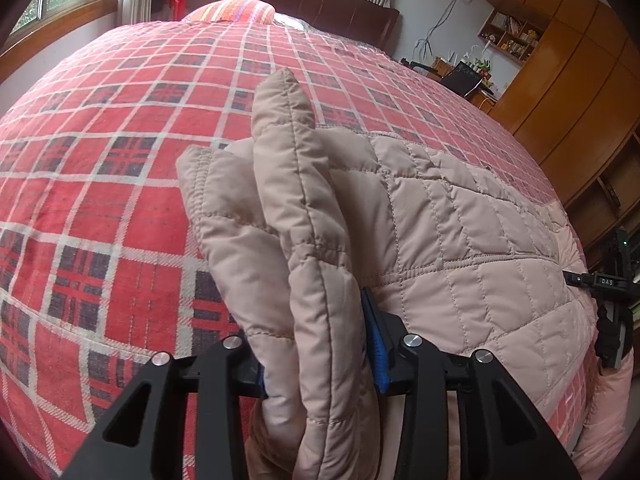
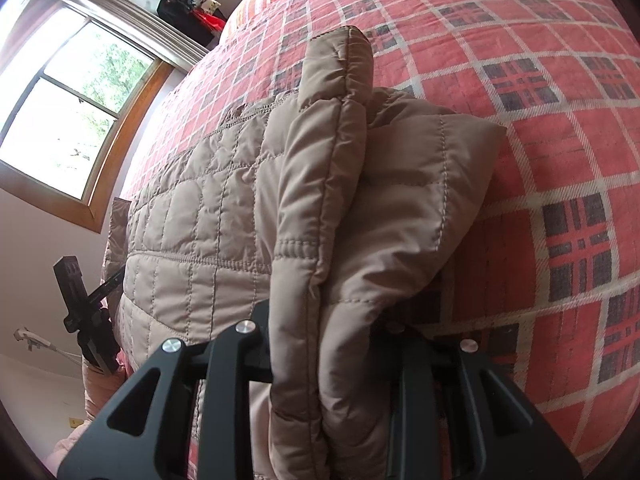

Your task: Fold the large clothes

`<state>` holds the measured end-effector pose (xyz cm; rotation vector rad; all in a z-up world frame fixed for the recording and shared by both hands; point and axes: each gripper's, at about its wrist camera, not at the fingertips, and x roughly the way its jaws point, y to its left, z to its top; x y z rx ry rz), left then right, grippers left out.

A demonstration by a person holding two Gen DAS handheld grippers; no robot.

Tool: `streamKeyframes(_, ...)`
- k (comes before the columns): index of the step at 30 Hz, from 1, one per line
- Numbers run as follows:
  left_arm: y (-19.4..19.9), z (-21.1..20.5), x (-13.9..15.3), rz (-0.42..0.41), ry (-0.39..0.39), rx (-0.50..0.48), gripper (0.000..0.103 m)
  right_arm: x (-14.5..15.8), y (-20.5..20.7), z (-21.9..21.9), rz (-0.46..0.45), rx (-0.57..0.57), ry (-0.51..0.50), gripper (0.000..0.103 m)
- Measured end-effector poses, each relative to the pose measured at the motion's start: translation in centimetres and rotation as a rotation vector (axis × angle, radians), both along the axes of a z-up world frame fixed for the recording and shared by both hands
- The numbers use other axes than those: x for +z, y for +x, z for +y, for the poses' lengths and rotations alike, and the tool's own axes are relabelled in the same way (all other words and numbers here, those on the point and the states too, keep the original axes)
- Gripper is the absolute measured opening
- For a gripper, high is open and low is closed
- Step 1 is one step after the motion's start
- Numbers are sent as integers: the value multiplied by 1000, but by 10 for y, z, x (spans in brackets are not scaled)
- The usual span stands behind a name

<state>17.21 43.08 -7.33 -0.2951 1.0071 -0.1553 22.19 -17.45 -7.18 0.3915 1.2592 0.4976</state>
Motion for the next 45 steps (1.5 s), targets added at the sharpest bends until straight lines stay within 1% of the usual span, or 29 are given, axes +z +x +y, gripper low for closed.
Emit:
streamKeyframes(3, -2, 1, 0, -2, -1, 3, 40, -1, 1, -10, 5, -8, 17, 27)
streamKeyframes(5, -2, 1, 0, 2, -2, 4, 41, 0, 1, -12, 0, -1, 9, 30)
streamKeyframes(6, -2, 2, 1, 8, -7, 8, 42, 1, 1, -13, 4, -4, 8, 34)
streamKeyframes(8, 0, 5, 3, 24, -21, 13, 43, 7, 0, -15, 8, -11, -13, 40)
streamKeyframes(9, -1, 7, 4, 29, -30, 17, 44, 11, -1, -15, 6, -15, -42, 50)
streamKeyframes(10, -1, 8, 6, 33, -41, 22, 44, 16, -3, -15, 1, -20, -78, 63)
streamKeyframes(11, -3, 11, 8, 43, -61, 25, 44, 24, -7, -16, -19, -25, -129, 65)
streamKeyframes(13, -7, 15, 11, 58, -82, 23, 48, 39, -15, -20, -43, -38, -183, 65)
streamKeyframes(15, -15, 18, 17, 60, -78, 35, 50, 52, -21, -24, -51, -60, -232, 65)
streamKeyframes(17, -25, 18, 23, 60, -61, 42, 52, 71, -30, -23, -79, -58, -280, 65)
streamKeyframes(18, -31, 17, 27, 60, -52, 47, 54, 79, -35, -19, -89, -45, -294, 63)
streamKeyframes(19, -37, 16, 31, 58, -43, 51, 56, 86, -40, -12, -94, -25, -310, 56)
streamKeyframes(21, -48, 15, 36, 65, -27, 59, 60, 95, -49, 4, -105, 19, -339, 50)
streamKeyframes(23, -58, 12, 38, 72, -11, 67, 63, 100, -56, 24, -105, 64, -361, 39)
streamKeyframes(24, -65, 11, 38, 75, -3, 79, 64, 100, -59, 35, -100, 95, -369, 23)
streamKeyframes(25, -71, 11, 37, 76, -1, 94, 64, 100, -61, 40, -94, 110, -373, 14)
streamKeyframes(26, -77, 13, 37, 76, -7, 107, 64, 98, -63, 48, -76, 129, -369, 14)
streamKeyframes(27, -81, 16, 36, 75, -23, 119, 66, 95, -64, 52, -58, 134, -368, 12)
streamKeyframes(28, -88, 19, 35, 76, -46, 135, 68, 91, -64, 56, -38, 133, -381, 9)
streamKeyframes(30, -98, 20, 33, 81, -74, 157, 68, 83, -67, 60, -10, 126, -421, 9)
streamKeyframes(31, -103, 20, 33, 78, -79, 160, 69, 78, -68, 59, 11, 127, -440, 9)
streamKeyframes(34, -111, 15, 33, 72, -70, 158, 71, 67, -70, 60, 42, 127, -446, 9)
streamKeyframes(37, -108, 9, 31, 73, -74, 144, 73, 59, -68, 57, 54, 114, -430, 9)
streamKeyframes(39, -105, 6, 26, 80, -76, 141, 73, 49, -63, 56, 77, 112, -423, 8)
streamKeyframes(42, -100, 3, 17, 89, -102, 130, 74, 29, -57, 51, 112, 121, -415, 8)
streamKeyframes(45, -97, 4, 10, 80, -138, 139, 75, 22, -54, 47, 124, 118, -396, 7)
